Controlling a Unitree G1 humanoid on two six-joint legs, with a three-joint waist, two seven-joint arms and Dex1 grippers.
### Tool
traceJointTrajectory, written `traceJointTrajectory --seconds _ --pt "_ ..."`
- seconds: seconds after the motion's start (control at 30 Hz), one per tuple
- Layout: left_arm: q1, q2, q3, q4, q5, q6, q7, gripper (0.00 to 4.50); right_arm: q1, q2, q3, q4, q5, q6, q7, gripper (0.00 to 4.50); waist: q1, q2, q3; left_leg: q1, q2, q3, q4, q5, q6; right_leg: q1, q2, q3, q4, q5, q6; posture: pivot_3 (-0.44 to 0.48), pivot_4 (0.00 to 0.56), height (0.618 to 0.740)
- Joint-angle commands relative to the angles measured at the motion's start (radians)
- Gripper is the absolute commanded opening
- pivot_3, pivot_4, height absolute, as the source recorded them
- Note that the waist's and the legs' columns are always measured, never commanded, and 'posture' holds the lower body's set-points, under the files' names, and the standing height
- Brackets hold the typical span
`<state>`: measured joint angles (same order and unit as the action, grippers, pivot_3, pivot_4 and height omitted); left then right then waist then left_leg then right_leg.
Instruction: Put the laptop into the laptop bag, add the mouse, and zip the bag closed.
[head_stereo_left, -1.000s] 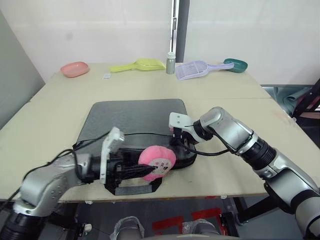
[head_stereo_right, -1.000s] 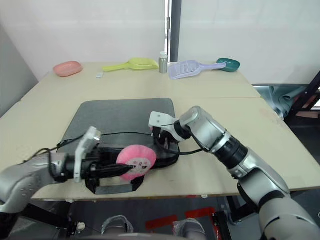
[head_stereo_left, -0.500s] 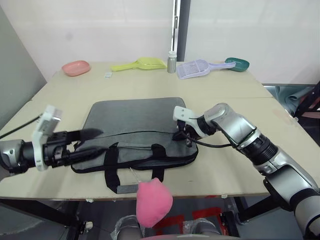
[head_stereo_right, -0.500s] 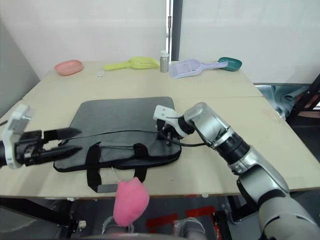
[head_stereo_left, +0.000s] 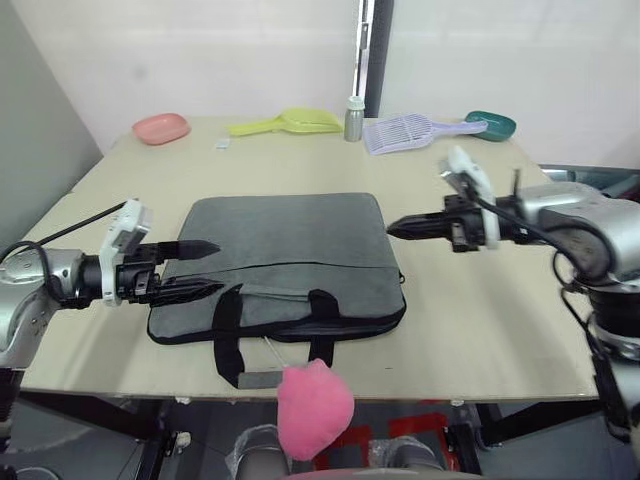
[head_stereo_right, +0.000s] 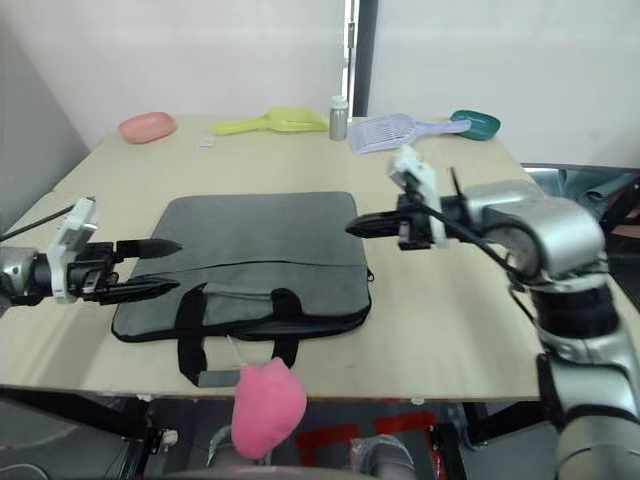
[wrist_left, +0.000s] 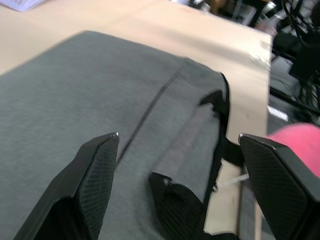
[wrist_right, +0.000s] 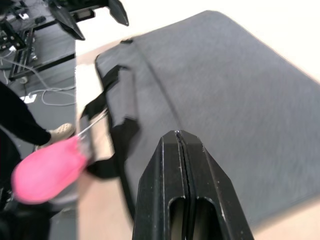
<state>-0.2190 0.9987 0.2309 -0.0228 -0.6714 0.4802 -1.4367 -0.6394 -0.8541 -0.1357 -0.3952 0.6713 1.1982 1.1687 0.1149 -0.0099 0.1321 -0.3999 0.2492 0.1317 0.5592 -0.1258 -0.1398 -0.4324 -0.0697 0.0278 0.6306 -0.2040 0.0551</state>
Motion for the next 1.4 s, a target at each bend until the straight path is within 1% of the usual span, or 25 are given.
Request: traceJointTrajectory --seconds 0.03,0.23,0.27,0.3,0.4,0.43,0.47,0.5,0.6,0.73,0.77,0.83,0.87,0.9,1.03,1.13,1.17,1.2,1.23,1.27,1.4 --pt "-0.046 0.010 -0.035 0.055 0.053 -0.067 -0.053 4.01 0.068 -0.088 -0.169 -0.107 0.122 0.057 0.009 0.00 0.002 0.000 0.000 0.001 0.000 0.000 0.000 0.000 0.000 0.000 0.000 0.000 0.001 0.000 0.000 0.000 0.150 0.740" --pt "-0.163 -0.038 -0.109 0.255 0.138 -0.142 -0.089 4.01 0.227 -0.197 -0.472 -0.218 0.319 0.188 -0.041 0.00 0.009 0.001 0.000 0.002 0.000 0.001 0.003 0.000 0.001 0.000 0.000 0.002 0.003 0.000 0.000 0.000 0.150 0.740" --pt "-0.184 -0.049 -0.117 0.282 0.141 -0.136 -0.094 3.50 0.240 -0.205 -0.508 -0.226 0.347 0.206 -0.060 0.00 0.010 0.001 0.000 0.002 0.000 0.002 0.003 0.000 0.001 0.000 0.000 0.003 0.003 0.000 0.000 0.000 0.150 0.740" --pt "-0.203 -0.058 -0.131 0.306 0.147 -0.139 -0.107 3.23 0.252 -0.215 -0.544 -0.234 0.377 0.226 -0.078 0.00 0.010 0.001 0.000 0.002 0.000 0.002 0.004 0.000 0.001 0.000 0.000 0.003 0.004 0.000 0.000 0.000 0.150 0.740" --pt "-0.249 -0.082 -0.169 0.377 0.182 -0.182 -0.146 2.18 0.293 -0.241 -0.628 -0.256 0.461 0.268 -0.117 0.00 0.013 0.001 0.000 0.002 0.000 0.002 0.007 0.000 0.002 0.000 -0.001 0.003 0.006 0.000 0.000 0.000 0.150 0.740" --pt "-0.269 -0.093 -0.184 0.410 0.201 -0.206 -0.157 1.65 0.312 -0.249 -0.654 -0.266 0.482 0.279 -0.127 0.00 0.014 0.001 0.000 0.002 0.000 0.002 0.007 0.000 0.002 0.000 -0.001 0.003 0.007 0.000 0.000 0.000 0.150 0.740" --pt "-0.288 -0.104 -0.198 0.439 0.217 -0.229 -0.164 1.55 0.326 -0.255 -0.674 -0.273 0.503 0.287 -0.137 0.00 0.017 0.001 0.000 0.002 0.000 0.002 0.007 0.000 0.002 0.000 -0.001 0.003 0.007 0.000 0.000 0.000 0.150 0.740" --pt "-0.312 -0.119 -0.213 0.476 0.237 -0.254 -0.170 1.16 0.332 -0.254 -0.689 -0.275 0.540 0.294 -0.159 0.00 0.022 0.001 0.000 0.002 0.000 0.002 0.008 0.000 0.002 0.000 -0.001 0.003 0.008 0.000 0.000 0.000 0.150 0.740" --pt "-0.371 -0.164 -0.269 0.583 0.296 -0.351 -0.177 0.07 0.355 -0.237 -0.677 -0.302 0.650 0.274 -0.258 0.00 0.031 0.001 -0.001 0.002 0.000 0.002 0.011 0.000 0.002 0.000 -0.001 0.004 0.010 0.000 0.000 0.000 0.150 0.740" --pt "-0.432 -0.241 -0.323 0.710 0.380 -0.484 -0.161 0.03 0.421 -0.200 -0.591 -0.356 0.826 0.167 -0.460 0.00 0.037 0.001 -0.001 0.002 -0.001 0.002 0.012 -0.001 0.002 0.000 -0.003 0.004 0.011 0.000 0.000 0.000 0.150 0.740" --pt "-0.440 -0.250 -0.331 0.731 0.396 -0.500 -0.165 0.03 0.443 -0.204 -0.569 -0.360 0.868 0.139 -0.507 0.00 0.037 0.001 -0.001 0.001 -0.001 0.001 0.013 -0.001 0.002 0.000 -0.003 0.003 0.011 0.000 0.000 0.000 0.150 0.740" --pt "-0.445 -0.258 -0.360 0.763 0.421 -0.554 -0.175 0.03 0.481 -0.216 -0.485 -0.371 0.910 0.108 -0.591 0.00 0.037 0.001 -0.001 0.001 -0.001 0.001 0.013 -0.001 0.002 0.000 -0.003 0.003 0.010 0.000 0.001 0.000 0.150 0.740" --pt "-0.446 -0.259 -0.373 0.772 0.423 -0.568 -0.177 0.00 0.495 -0.226 -0.455 -0.372 0.928 0.092 -0.625 0.50 0.038 0.001 -0.001 0.001 -0.001 0.001 0.013 -0.001 0.002 0.001 -0.003 0.003 0.010 0.000 0.001 0.000 0.150 0.740" --pt "-0.449 -0.269 -0.374 0.784 0.433 -0.597 -0.178 0.00 0.501 -0.235 -0.410 -0.370 0.946 0.074 -0.655 0.74 0.038 0.002 -0.002 0.001 -0.001 0.000 0.013 -0.001 0.002 0.001 -0.003 0.003 0.010 -0.001 0.001 0.000 0.150 0.740" --pt "-0.465 -0.291 -0.392 0.803 0.432 -0.620 -0.178 0.00 0.472 -0.269 -0.196 -0.355 0.998 0.037 -0.746 2.12 0.036 0.004 -0.003 0.004 -0.003 0.000 0.013 -0.001 0.002 0.004 -0.005 0.003 0.010 -0.001 0.003 0.000 0.150 0.740" --pt "-0.477 -0.303 -0.396 0.813 0.439 -0.627 -0.178 0.00 0.404 -0.250 -0.006 -0.356 0.949 0.055 -0.780 3.12 0.038 0.005 -0.003 0.008 -0.003 0.000 0.013 -0.001 0.002 0.009 -0.006 0.002 0.010 -0.002 0.005 0.000 0.150 0.740" --pt "-0.478 -0.304 -0.400 0.812 0.438 -0.624 -0.178 0.00 0.383 -0.240 0.040 -0.351 0.936 0.057 -0.791 3.48 0.037 0.005 -0.003 0.009 -0.003 0.001 0.013 -0.001 0.002 0.010 -0.007 0.002 0.010 -0.003 0.005 0.000 0.150 0.740" --pt "-0.477 -0.306 -0.402 0.808 0.442 -0.626 -0.178 0.00 0.352 -0.214 0.098 -0.337 0.907 0.065 -0.800 3.95 0.038 0.005 -0.003 0.011 -0.003 0.000 0.013 -0.001 0.002 0.012 -0.007 0.002 0.010 -0.003 0.006 0.000 0.150 0.740" --pt "-0.475 -0.306 -0.405 0.804 0.444 -0.624 -0.178 0.00 0.322 -0.188 0.149 -0.318 0.880 0.073 -0.809 4.15 0.037 0.005 -0.003 0.010 -0.003 0.000 0.013 -0.001 0.002 0.012 -0.007 0.001 0.010 -0.003 0.006 0.000 0.150 0.740" --pt "-0.472 -0.307 -0.407 0.796 0.445 -0.621 -0.178 0.00 0.289 -0.159 0.200 -0.295 0.846 0.083 -0.814 4.46 0.036 0.005 -0.003 0.011 -0.003 0.000 0.013 -0.001 0.002 0.012 -0.008 0.001 0.010 -0.003 0.006 0.000 0.150 0.740" --pt "-0.459 -0.309 -0.403 0.759 0.442 -0.594 -0.178 0.00 0.189 -0.059 0.327 -0.192 0.745 0.122 -0.821 4.46 0.036 0.005 -0.003 0.010 -0.003 0.000 0.013 -0.001 0.002 0.013 -0.008 0.001 0.010 -0.003 0.006 0.000 0.150 0.740"
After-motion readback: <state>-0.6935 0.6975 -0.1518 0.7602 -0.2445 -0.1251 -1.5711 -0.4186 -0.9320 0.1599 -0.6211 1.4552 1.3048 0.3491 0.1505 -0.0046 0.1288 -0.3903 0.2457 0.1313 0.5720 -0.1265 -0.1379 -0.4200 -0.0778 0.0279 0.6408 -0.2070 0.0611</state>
